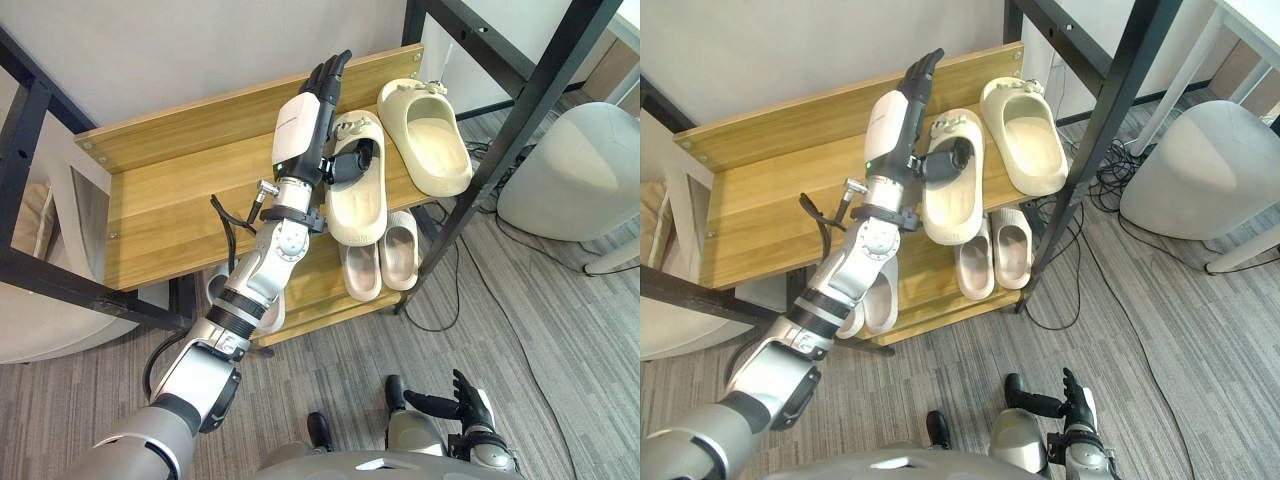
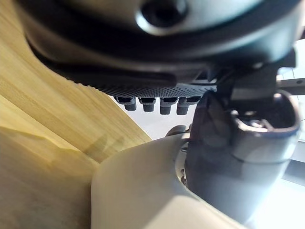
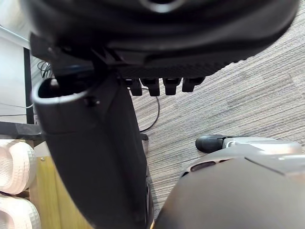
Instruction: Organize the slippers on the shoe rack
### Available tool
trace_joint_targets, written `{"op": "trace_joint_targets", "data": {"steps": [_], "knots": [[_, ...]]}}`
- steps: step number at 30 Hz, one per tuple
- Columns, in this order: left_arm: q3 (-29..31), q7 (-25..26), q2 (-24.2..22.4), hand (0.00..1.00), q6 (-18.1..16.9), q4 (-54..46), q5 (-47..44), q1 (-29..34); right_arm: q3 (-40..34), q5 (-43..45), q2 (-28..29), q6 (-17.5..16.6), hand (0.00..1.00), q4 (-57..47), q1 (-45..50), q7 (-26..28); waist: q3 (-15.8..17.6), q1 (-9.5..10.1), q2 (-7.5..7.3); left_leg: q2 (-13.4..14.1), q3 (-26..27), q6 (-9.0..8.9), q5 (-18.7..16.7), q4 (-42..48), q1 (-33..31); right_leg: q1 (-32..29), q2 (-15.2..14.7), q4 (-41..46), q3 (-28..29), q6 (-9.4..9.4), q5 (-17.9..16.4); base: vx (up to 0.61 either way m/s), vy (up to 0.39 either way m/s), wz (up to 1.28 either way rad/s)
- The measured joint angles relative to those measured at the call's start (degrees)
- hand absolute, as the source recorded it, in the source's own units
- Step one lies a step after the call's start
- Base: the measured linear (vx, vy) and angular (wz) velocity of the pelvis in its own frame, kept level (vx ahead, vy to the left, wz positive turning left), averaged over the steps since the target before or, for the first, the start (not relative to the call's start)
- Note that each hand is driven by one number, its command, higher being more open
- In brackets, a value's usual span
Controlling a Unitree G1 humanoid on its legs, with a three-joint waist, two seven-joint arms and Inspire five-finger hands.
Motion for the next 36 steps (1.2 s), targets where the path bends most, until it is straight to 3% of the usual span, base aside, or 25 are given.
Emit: {"op": "trace_joint_targets", "data": {"steps": [9,14,21,32,36], "knots": [[0.1,-0.9,0.4,1.00,0.0,-2.9,-3.9,1.2,0.0,0.0,0.0,0.0,1.00,0.0,0.0,0.0,0.0,0.10,0.00,0.0,-0.3,0.02,0.1,0.1,-0.1,0.1,-0.1,0.1,-0.4,0.00,0.0,0.00,0.000,0.01],[0.1,-1.8,0.3,1.00,-0.1,-10.8,-7.5,3.5,0.0,0.0,0.0,0.1,1.00,1.1,0.1,0.1,0.0,1.13,0.00,-0.1,-1.3,0.14,0.1,0.6,-0.9,0.2,-0.3,0.2,-1.0,0.01,0.0,0.00,-0.003,0.10],[0.1,-3.0,0.1,1.00,-1.2,-13.9,-12.3,5.0,0.0,-0.5,-0.2,0.3,1.00,1.5,0.5,0.3,-0.1,2.56,0.00,-0.2,-2.1,0.24,0.3,1.2,-1.1,0.7,-0.5,0.2,-1.5,0.00,0.0,-0.02,-0.003,0.06],[0.1,-3.9,0.0,1.00,-2.2,-19.1,-17.2,7.0,0.3,-0.5,-0.4,0.7,1.00,1.6,0.5,0.3,-0.4,2.85,0.02,-0.2,-2.3,0.20,0.4,1.2,-1.4,0.5,-0.5,0.3,-1.7,0.10,-0.1,0.00,0.000,0.00],[0.1,-4.0,-2.2,1.00,-2.5,-23.8,-23.6,11.9,0.3,-0.6,-0.5,0.7,1.00,2.2,0.6,0.2,-0.5,3.82,0.02,-0.2,-2.4,0.19,0.4,1.2,-1.4,0.6,-0.5,0.3,-1.7,0.10,-0.2,0.00,0.000,0.00]]}}
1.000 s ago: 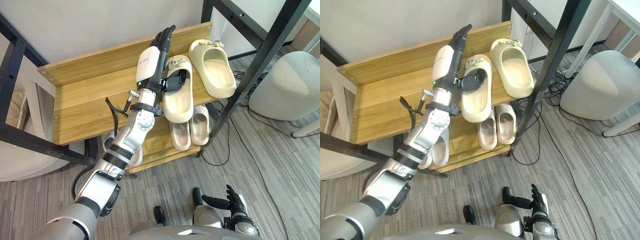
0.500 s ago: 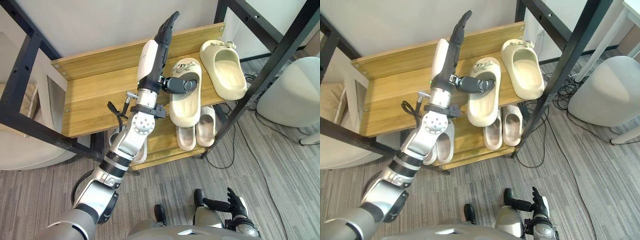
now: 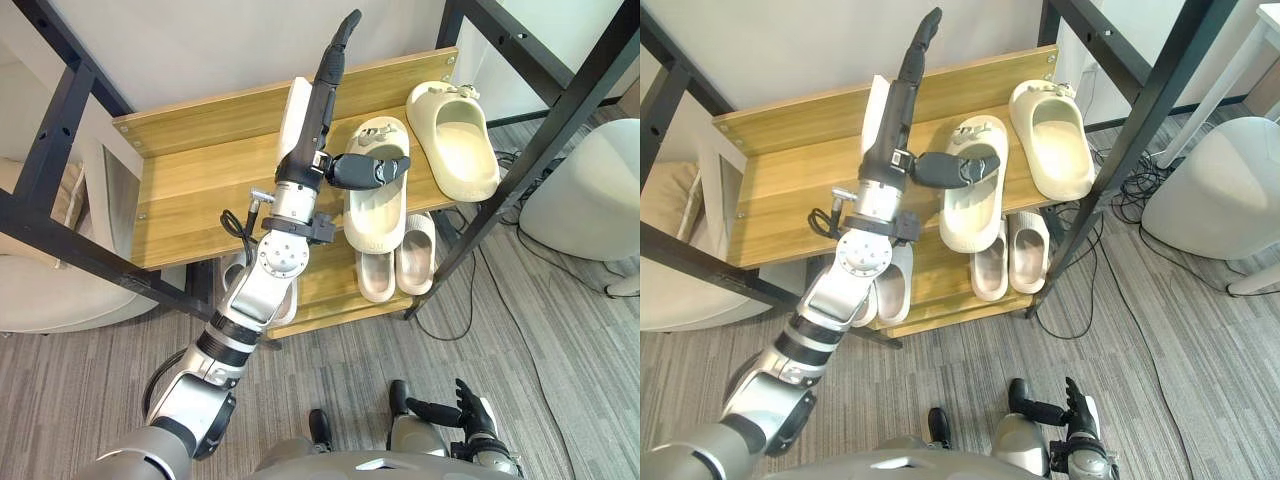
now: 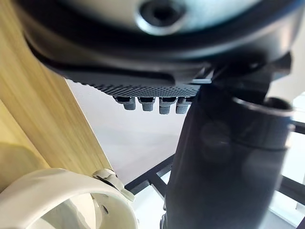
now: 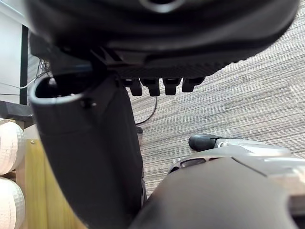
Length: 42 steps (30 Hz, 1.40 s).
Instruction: Organize the slippers on the shoe rack
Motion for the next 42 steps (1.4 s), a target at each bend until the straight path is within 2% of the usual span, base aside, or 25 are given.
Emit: {"op": "trace_joint_targets", "data": {"steps": [6,8,15,20,24,31,42], "knots": [[-0.1,0.0,-2.3,1.00,-1.2,-4.6,-8.9,7.5,0.1,-0.5,0.0,0.1,1.00,0.5,0.3,-0.2,-1.1,0.42,-0.02,0.0,-0.7,-0.03,0.0,0.0,0.0,0.4,0.0,0.0,-0.5,0.06,-0.2,-0.01,-0.002,0.06],[-0.7,-0.1,-3.2,1.00,-2.0,-6.6,-12.9,10.4,0.1,-0.5,-0.1,0.1,1.00,0.8,0.6,-0.2,-1.5,1.16,-0.04,0.0,-0.8,-0.06,0.1,0.0,0.0,0.4,0.0,0.0,-0.6,0.06,-0.3,-0.01,-0.001,0.02],[-3.4,-1.4,-3.7,1.00,-2.4,-8.1,-16.9,14.5,0.8,-0.5,-0.5,0.4,1.00,1.6,0.9,-0.4,-2.7,2.23,-0.09,0.0,-1.2,-0.06,0.2,0.0,-0.1,0.6,-0.1,0.0,-1.2,0.08,-0.3,0.00,-0.001,0.03],[-4.2,-2.7,-3.9,1.00,-2.5,-8.0,-19.2,20.0,2.5,-0.6,-1.1,0.5,1.00,1.6,0.8,-0.5,-3.3,2.37,-0.13,0.1,-1.4,-0.09,0.2,-0.1,0.6,1.2,0.1,0.0,-1.7,-0.07,-0.4,-0.01,-0.002,0.01],[-5.6,-3.5,-2.8,1.00,-2.4,-6.6,-22.3,22.7,3.8,-0.6,-1.5,0.6,1.00,1.6,0.6,-0.6,-3.6,3.07,-0.60,0.2,-2.1,-0.29,0.9,-1.0,0.6,1.2,0.2,-0.2,-2.3,-0.24,-0.5,-0.03,-0.011,0.08],[-8.8,-6.3,-1.9,1.00,-2.3,-4.6,-23.2,23.0,4.0,-0.6,-1.1,0.8,1.00,1.8,-0.1,-0.8,-4.1,3.26,-1.48,0.2,-2.6,-0.37,1.2,-1.4,0.6,1.3,0.2,-0.3,-3.0,-0.31,-0.5,-0.01,-0.005,0.04],[-11.5,-6.8,-2.0,1.00,-3.6,-1.8,-23.2,22.1,4.7,-0.6,-0.8,1.2,1.00,2.1,-0.8,-1.5,-4.7,3.23,-2.22,0.2,-2.6,-0.34,1.6,-2.0,1.2,1.5,0.2,-0.3,-3.0,-0.29,-0.5,0.00,0.000,0.00]]}}
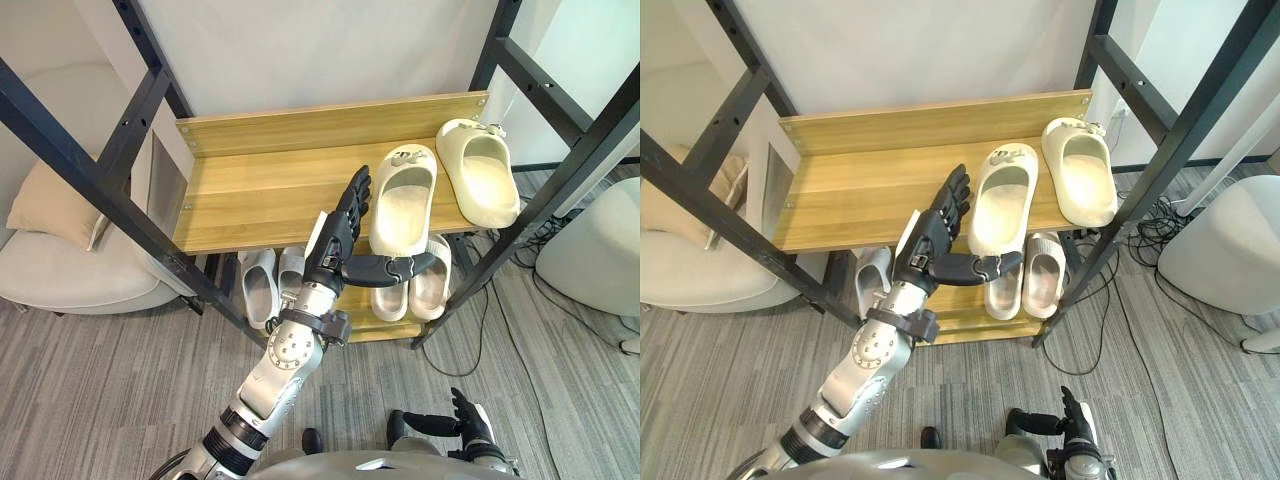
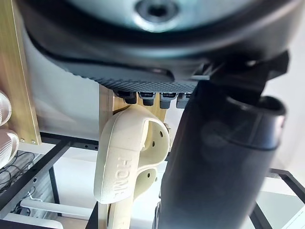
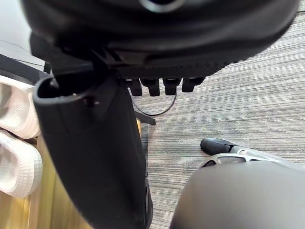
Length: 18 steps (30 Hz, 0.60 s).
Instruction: Organize the slippers on the shoe rack
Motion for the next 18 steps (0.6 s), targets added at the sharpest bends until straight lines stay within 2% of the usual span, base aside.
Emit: {"op": "trace_joint_targets", "data": {"steps": [11,18], "knots": [[-1.8,0.4,0.3,1.00,-0.6,4.4,0.1,-4.7,0.0,0.0,0.1,0.2,1.00,0.0,0.0,0.0,-0.1,-0.03,-0.16,-0.1,-0.2,-0.14,0.6,-0.8,0.5,0.3,-0.1,0.0,-0.2,0.07,0.1,0.00,0.000,0.00],[-1.6,1.4,0.1,1.00,0.1,8.5,0.7,-10.2,-0.2,0.0,0.3,0.3,1.00,0.3,-0.1,0.0,-0.1,-1.12,-0.16,0.0,0.0,-0.56,0.9,-1.4,0.5,-0.2,0.1,0.0,0.0,0.09,0.1,-0.01,-0.002,-0.01]]}}
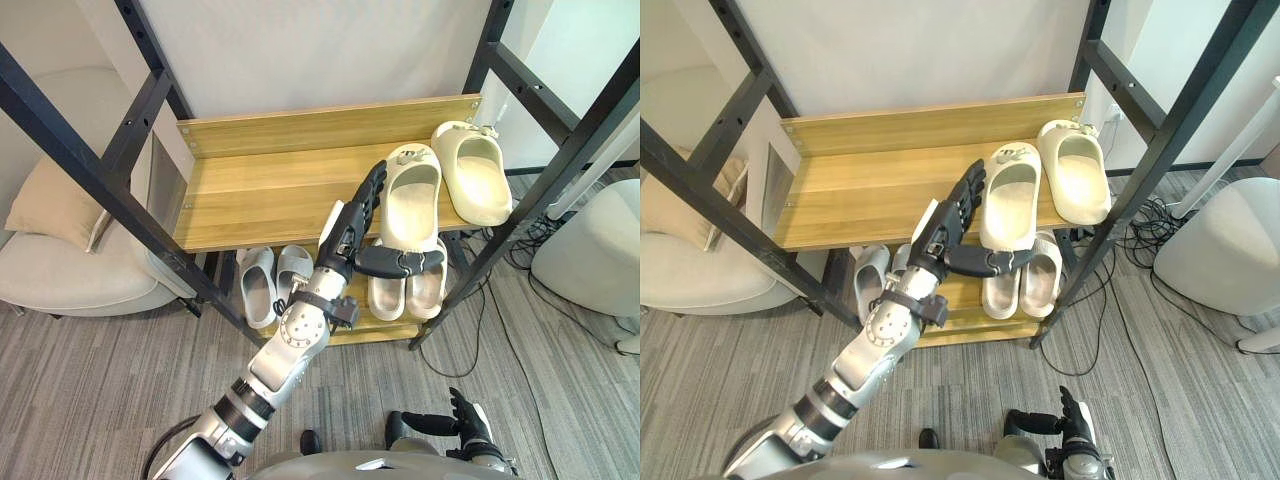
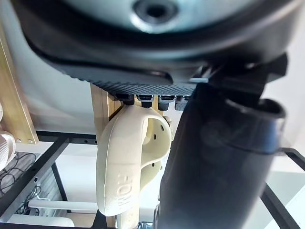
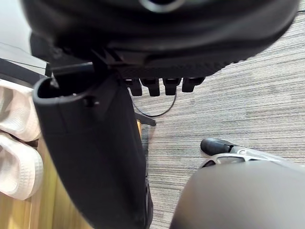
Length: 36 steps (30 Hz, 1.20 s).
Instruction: Organize the slippers on the shoe rack
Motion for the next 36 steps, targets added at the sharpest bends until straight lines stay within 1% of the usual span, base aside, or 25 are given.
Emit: {"op": "trace_joint_targets", "data": {"steps": [8,17,22,26,36], "knots": [[1.0,0.6,-0.2,1.00,0.0,3.2,0.1,-3.8,-0.2,0.0,0.2,0.0,1.00,0.4,0.0,0.1,0.1,-0.36,-0.09,0.1,0.2,-0.05,0.0,-0.5,0.1,-0.2,0.2,0.0,0.1,-0.03,0.0,0.00,0.000,0.00],[4.7,0.9,-0.9,1.00,0.3,7.3,0.6,-6.9,-1.2,0.0,0.9,0.0,1.00,0.4,0.0,0.1,0.3,-1.74,-0.42,0.3,0.6,-0.13,0.0,-0.5,0.3,-0.2,0.3,0.0,0.5,-0.03,0.0,0.00,0.000,-0.01],[6.8,1.1,-1.3,1.00,0.5,9.1,1.1,-8.1,-1.3,0.0,1.1,0.1,1.00,0.4,0.0,0.1,0.5,-2.03,-0.72,0.5,1.6,-0.41,-0.2,-0.7,0.9,-0.2,0.6,0.0,1.4,-0.08,-0.1,-0.02,-0.002,-0.10],[7.3,1.4,-1.3,1.00,0.5,10.7,1.2,-9.7,-1.4,0.0,1.2,0.2,1.00,0.4,0.1,0.2,0.7,-2.27,-0.78,0.7,1.6,-0.55,-0.3,-0.7,0.9,-0.3,0.8,0.0,1.4,-0.23,-0.2,0.00,-0.002,-0.01],[9.4,1.6,-1.5,1.00,0.6,11.1,1.2,-10.3,-3.4,0.0,1.8,0.2,1.00,0.4,0.1,0.3,0.8,-2.47,-0.54,1.4,1.8,-1.03,-0.6,-0.7,1.0,-0.3,1.5,0.0,1.5,-0.61,-0.5,0.00,0.000,0.00]]}}
